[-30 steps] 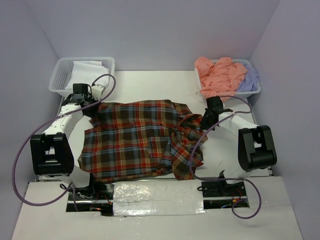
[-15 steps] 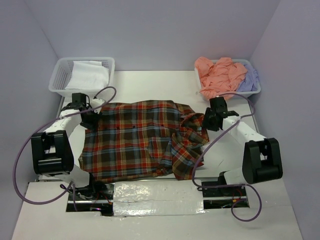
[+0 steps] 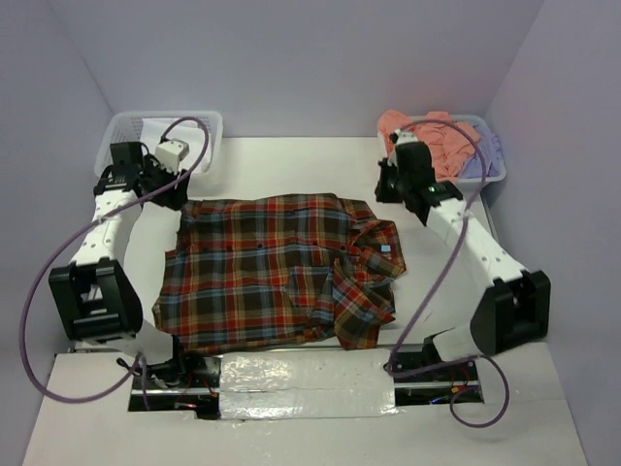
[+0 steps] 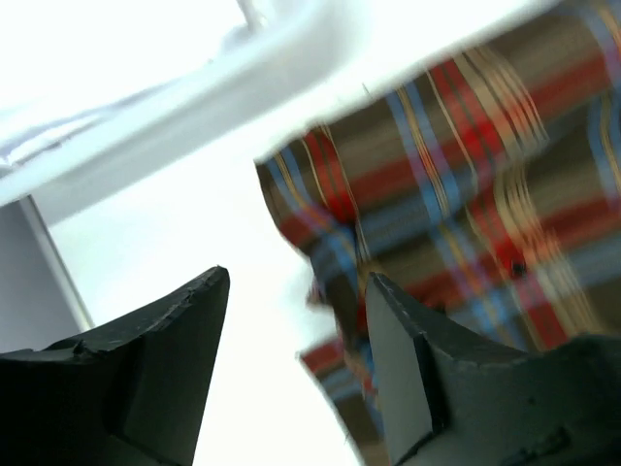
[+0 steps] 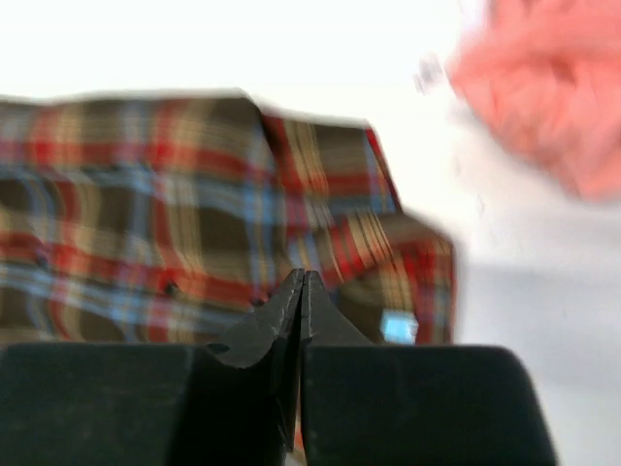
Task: Fold and stack the long sleeve shirts
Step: Flatten the shirt out
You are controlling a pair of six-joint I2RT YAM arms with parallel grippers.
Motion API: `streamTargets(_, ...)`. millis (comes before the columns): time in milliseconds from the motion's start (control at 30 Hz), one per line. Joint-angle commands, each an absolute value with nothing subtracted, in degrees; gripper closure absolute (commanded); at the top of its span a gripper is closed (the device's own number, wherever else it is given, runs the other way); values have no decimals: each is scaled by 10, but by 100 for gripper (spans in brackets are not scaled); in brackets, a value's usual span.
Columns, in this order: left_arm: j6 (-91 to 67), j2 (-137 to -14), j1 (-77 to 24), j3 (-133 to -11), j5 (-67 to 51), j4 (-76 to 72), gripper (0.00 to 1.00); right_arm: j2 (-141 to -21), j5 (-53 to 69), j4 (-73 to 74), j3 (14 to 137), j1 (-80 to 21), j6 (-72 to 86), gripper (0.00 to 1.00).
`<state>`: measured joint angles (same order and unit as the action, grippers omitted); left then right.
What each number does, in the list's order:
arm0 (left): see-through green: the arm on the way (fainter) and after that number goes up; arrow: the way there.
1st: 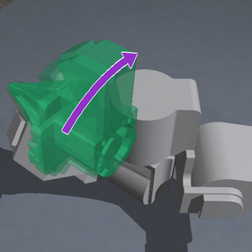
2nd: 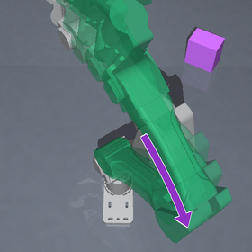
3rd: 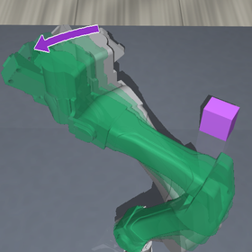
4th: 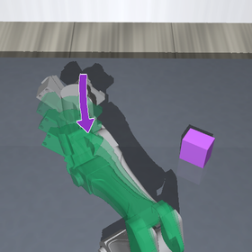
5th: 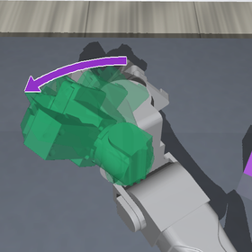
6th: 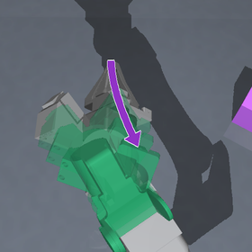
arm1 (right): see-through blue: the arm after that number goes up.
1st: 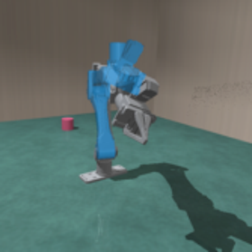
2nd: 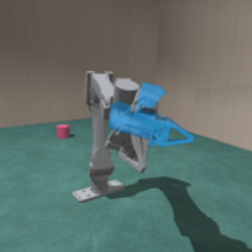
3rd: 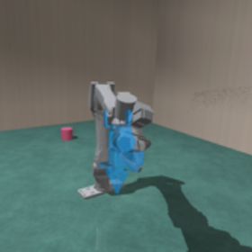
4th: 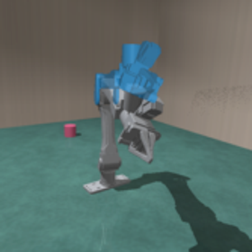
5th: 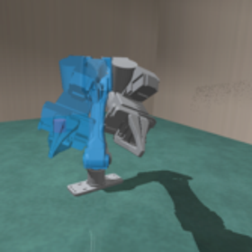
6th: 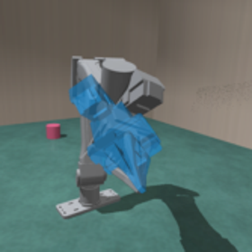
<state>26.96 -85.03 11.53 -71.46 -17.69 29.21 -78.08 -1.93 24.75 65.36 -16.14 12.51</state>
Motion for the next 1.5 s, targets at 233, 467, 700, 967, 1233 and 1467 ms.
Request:
streamTargets(233,94,-1016,105,-771,-108,209,24,-1093,-52,338,912,-180,146,65)
streamTargets(467,76,-1056,96,-764,-103,167,21,-1227,-95,389,1007,-185,152,36)
streamTargets(700,62,-1105,94,-765,-111,157,22,-1343,-97,466,1122,-185,182,28)
streamTargets(967,57,-1128,94,-761,-160,158,78,-1317,-79,432,1090,-188,169,95)
streamTargets(1233,121,-1014,98,-765,-206,139,100,-1174,-82,336,972,-187,120,100)
streamTargets(1467,227,-918,105,-759,-269,209,100,-906,-41,166,755,-188,121,100)
